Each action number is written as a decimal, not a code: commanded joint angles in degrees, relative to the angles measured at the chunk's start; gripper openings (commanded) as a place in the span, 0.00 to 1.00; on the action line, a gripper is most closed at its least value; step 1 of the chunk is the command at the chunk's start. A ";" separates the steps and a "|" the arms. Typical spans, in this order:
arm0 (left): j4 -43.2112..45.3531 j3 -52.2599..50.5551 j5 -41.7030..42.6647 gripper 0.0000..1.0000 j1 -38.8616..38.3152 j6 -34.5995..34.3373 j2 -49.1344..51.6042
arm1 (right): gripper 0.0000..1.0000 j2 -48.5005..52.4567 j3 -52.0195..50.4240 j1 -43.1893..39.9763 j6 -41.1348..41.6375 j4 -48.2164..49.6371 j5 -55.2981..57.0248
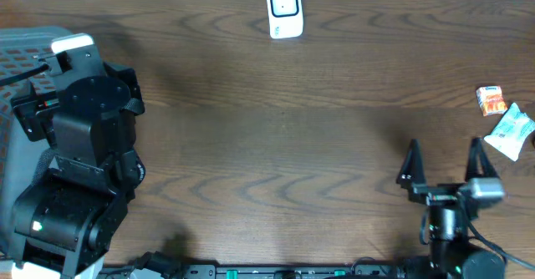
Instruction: Scan the item barcode
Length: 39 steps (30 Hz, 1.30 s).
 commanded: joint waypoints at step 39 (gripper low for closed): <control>0.02 0.28 -0.17 0.98 0.24 -0.72 -0.04 | 0.99 -0.63 -13.57 0.39 5.33 -6.25 2.45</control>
